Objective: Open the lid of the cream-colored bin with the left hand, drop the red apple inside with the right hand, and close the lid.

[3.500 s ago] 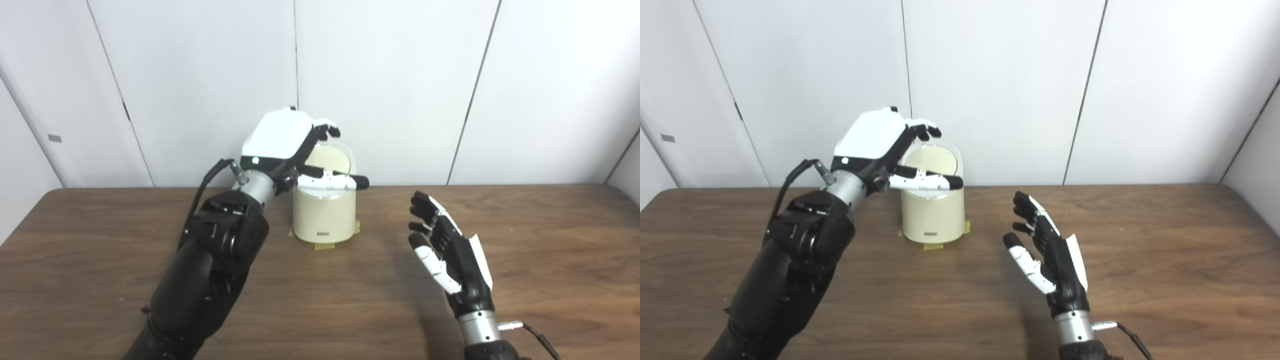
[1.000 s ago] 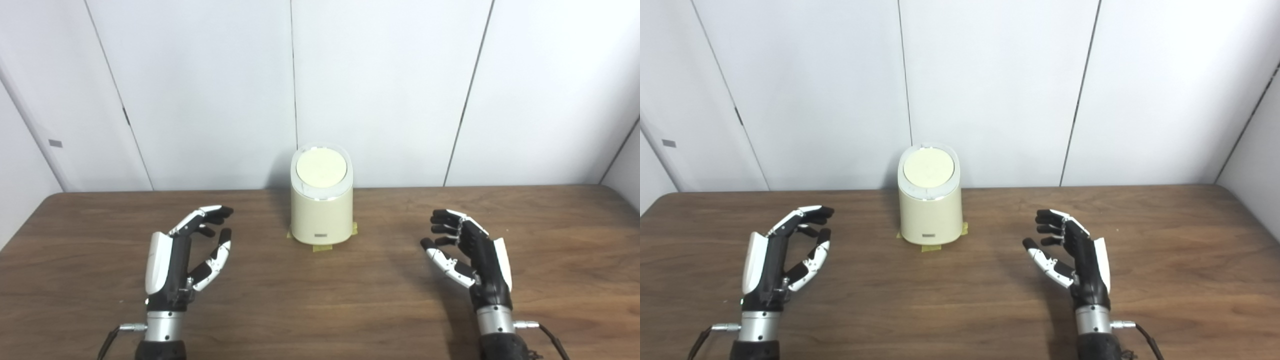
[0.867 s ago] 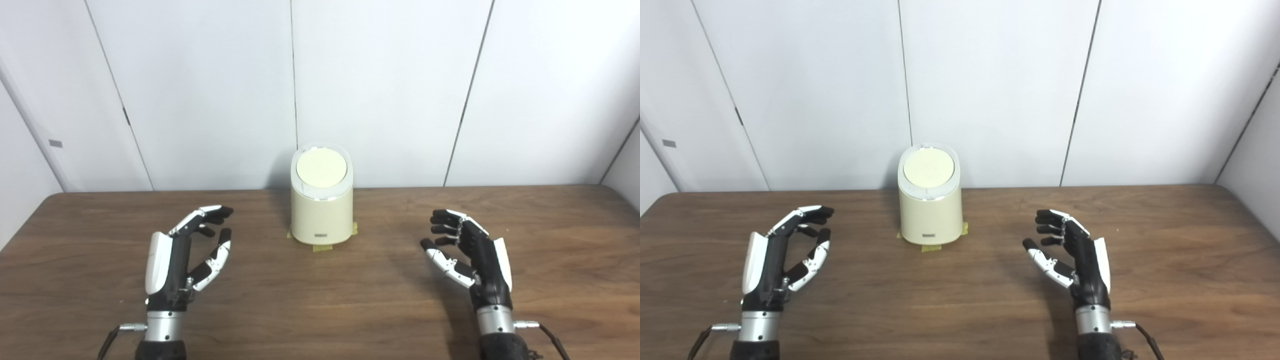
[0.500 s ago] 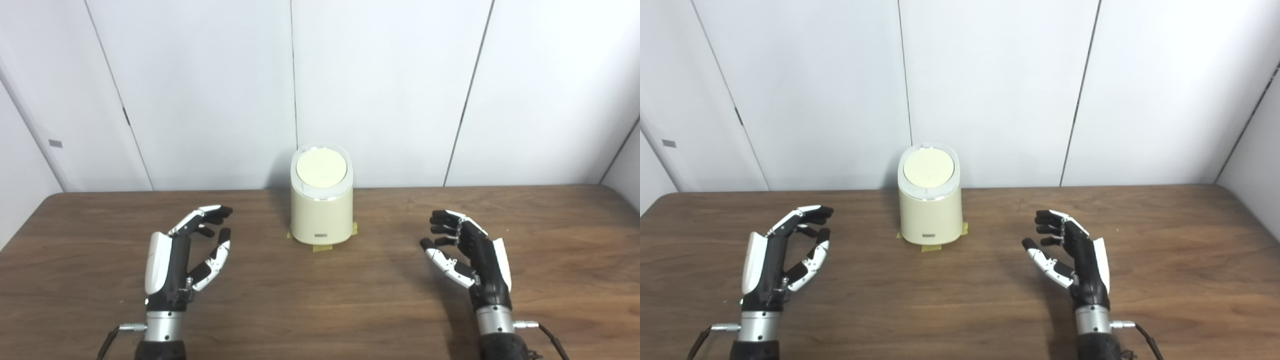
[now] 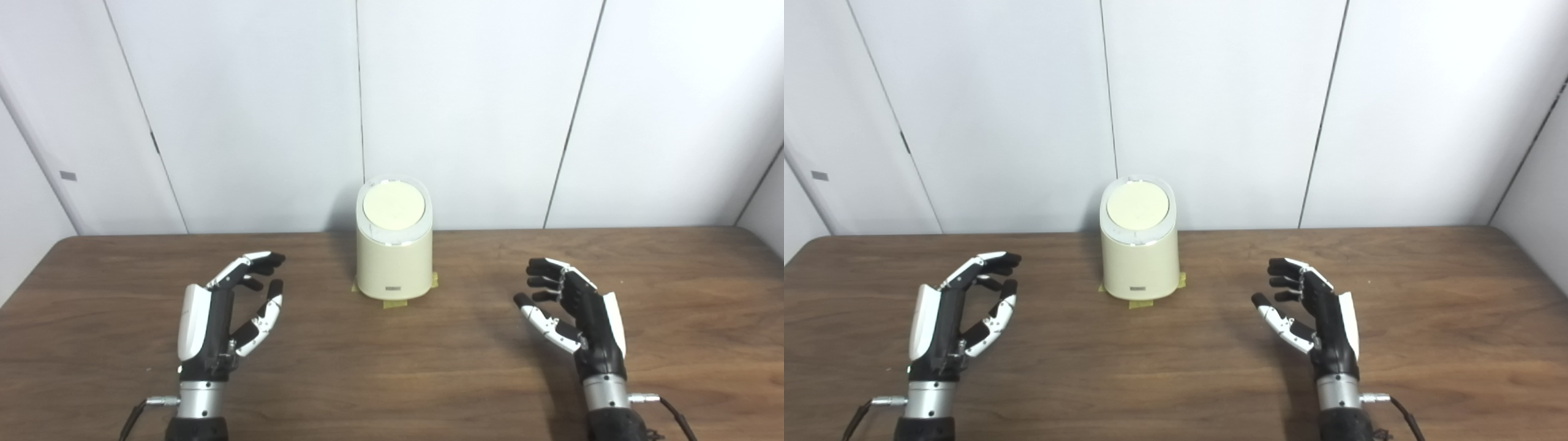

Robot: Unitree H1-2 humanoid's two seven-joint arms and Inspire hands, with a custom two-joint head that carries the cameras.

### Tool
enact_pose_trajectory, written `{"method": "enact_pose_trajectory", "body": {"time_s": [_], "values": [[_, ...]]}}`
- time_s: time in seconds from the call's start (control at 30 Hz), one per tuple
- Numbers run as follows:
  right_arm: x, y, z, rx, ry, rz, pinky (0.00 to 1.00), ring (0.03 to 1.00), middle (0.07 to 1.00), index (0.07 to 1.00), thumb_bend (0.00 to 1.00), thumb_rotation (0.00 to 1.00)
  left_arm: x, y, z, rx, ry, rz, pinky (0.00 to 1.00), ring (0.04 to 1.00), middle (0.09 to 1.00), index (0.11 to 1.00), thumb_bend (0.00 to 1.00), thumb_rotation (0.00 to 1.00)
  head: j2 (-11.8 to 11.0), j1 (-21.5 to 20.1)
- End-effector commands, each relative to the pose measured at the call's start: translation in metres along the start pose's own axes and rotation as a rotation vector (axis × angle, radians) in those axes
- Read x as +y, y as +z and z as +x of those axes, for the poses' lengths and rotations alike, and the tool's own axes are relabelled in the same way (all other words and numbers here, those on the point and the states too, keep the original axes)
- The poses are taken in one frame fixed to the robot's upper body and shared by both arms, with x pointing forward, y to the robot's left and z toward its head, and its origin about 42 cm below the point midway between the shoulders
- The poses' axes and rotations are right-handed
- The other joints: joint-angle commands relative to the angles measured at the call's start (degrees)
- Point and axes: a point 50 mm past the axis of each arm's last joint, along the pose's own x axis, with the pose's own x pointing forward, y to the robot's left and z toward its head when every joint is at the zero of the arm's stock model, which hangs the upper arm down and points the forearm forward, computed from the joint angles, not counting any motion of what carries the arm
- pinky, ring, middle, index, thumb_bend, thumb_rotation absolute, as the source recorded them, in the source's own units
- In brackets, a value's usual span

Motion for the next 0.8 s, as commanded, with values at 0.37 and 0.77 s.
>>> {"method": "enact_pose_trajectory", "body": {"time_s": [0.37, 0.77], "values": [[0.0052, 0.0092, 0.0012, -0.040, 0.000, 0.016, 0.56, 0.654, 0.676, 0.668, 0.28, 0.20, -0.0074, -0.0130, -0.0239, 0.065, -0.029, 0.005, 0.52, 0.636, 0.672, 0.670, 0.25, 0.32, 0.27, -0.07], [0.0062, 0.0094, 0.0017, -0.038, -0.001, 0.028, 0.57, 0.659, 0.678, 0.670, 0.29, 0.18, -0.0073, -0.0126, -0.0228, 0.064, -0.028, 0.009, 0.52, 0.633, 0.669, 0.670, 0.25, 0.29, 0.44, -0.04]]}}
